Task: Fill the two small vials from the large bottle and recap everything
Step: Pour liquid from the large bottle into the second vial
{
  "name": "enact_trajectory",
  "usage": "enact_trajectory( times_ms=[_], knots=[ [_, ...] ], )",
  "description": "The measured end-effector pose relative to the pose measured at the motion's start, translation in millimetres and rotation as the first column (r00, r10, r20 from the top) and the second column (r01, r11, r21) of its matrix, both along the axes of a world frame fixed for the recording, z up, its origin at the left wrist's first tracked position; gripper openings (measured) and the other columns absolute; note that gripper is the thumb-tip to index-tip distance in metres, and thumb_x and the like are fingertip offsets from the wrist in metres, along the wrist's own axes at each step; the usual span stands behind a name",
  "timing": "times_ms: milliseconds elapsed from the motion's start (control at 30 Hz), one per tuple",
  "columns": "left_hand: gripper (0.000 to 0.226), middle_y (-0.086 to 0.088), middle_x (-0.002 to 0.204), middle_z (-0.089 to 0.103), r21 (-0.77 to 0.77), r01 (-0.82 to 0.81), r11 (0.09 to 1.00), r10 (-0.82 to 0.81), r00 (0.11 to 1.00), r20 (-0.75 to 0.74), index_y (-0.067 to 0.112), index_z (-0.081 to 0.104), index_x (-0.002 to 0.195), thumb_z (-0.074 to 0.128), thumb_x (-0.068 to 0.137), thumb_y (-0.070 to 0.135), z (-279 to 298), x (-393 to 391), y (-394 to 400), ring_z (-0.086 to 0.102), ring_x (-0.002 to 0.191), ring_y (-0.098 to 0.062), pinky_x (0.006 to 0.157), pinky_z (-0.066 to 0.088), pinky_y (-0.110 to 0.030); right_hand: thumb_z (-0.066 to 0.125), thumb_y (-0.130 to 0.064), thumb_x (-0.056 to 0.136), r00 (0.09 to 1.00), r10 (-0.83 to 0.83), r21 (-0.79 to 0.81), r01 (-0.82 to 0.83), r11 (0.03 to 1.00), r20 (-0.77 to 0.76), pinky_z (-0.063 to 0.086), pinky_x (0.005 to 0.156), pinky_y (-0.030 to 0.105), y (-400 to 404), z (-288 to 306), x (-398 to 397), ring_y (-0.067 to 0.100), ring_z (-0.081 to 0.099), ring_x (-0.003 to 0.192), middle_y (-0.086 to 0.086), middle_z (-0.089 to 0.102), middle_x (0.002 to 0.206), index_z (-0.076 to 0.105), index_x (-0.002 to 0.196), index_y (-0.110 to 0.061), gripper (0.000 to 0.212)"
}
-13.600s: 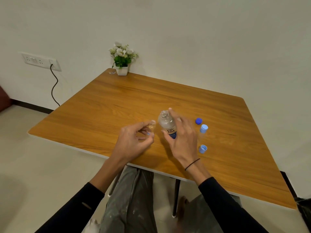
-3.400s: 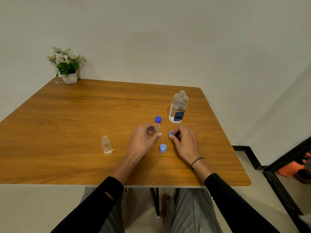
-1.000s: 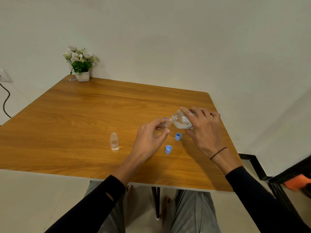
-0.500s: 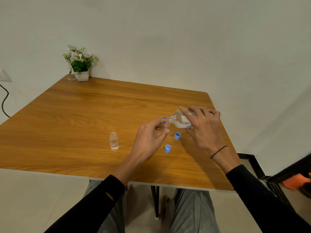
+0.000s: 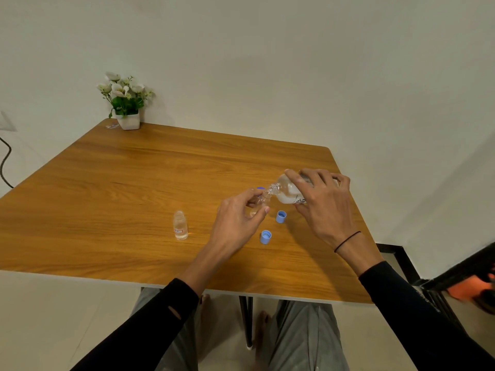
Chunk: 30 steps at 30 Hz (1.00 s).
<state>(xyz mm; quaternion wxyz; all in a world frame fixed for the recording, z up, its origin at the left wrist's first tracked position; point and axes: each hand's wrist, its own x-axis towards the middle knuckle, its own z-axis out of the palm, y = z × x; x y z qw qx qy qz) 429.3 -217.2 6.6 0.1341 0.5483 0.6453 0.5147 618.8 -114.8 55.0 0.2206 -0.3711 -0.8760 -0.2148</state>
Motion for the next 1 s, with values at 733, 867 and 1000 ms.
enact_trajectory(
  times_ms=[733, 867, 1000],
  knots=[
    [0.040, 0.015, 0.107, 0.075, -0.009, 0.007, 1.000, -0.007, 1.000, -0.002, 0.023, 0.072, 0.132, 0.079, 0.092, 0.028, 4.6, 1.8, -1.7, 0.070, 0.101, -0.001, 0.088, 0.064, -0.038, 0.091, -0.029, 0.074, 1.000, 0.002, 0.004, -0.002, 1.000, 0.000, 0.043, 0.095, 0.055, 0.3, 2.1, 0.6, 0.032, 0.061, 0.120, 0.008, 0.065, 0.133, 0.049, 0.145, -0.032, 0.081],
    [0.038, 0.012, 0.106, 0.079, -0.003, 0.005, 1.000, -0.005, 1.000, -0.004, 0.023, 0.074, 0.129, 0.080, 0.091, 0.028, 3.8, 1.1, -1.6, 0.070, 0.098, 0.000, 0.085, 0.065, -0.039, 0.091, -0.030, 0.075, 1.000, 0.000, 0.011, 0.000, 1.000, 0.003, 0.043, 0.095, 0.055, 0.2, 1.5, 0.1, 0.032, 0.061, 0.120, 0.008, 0.065, 0.133, 0.050, 0.145, -0.032, 0.081],
    [0.038, 0.012, 0.108, 0.077, 0.002, 0.002, 1.000, -0.002, 1.000, -0.009, 0.021, 0.073, 0.129, 0.080, 0.092, 0.026, 6.8, 2.6, -3.5, 0.069, 0.099, 0.000, 0.086, 0.064, -0.038, 0.091, -0.030, 0.075, 1.000, 0.001, 0.009, -0.001, 1.000, 0.003, 0.043, 0.095, 0.055, 0.1, 1.8, -0.2, 0.032, 0.061, 0.120, 0.008, 0.065, 0.133, 0.050, 0.145, -0.031, 0.081]
  ],
)
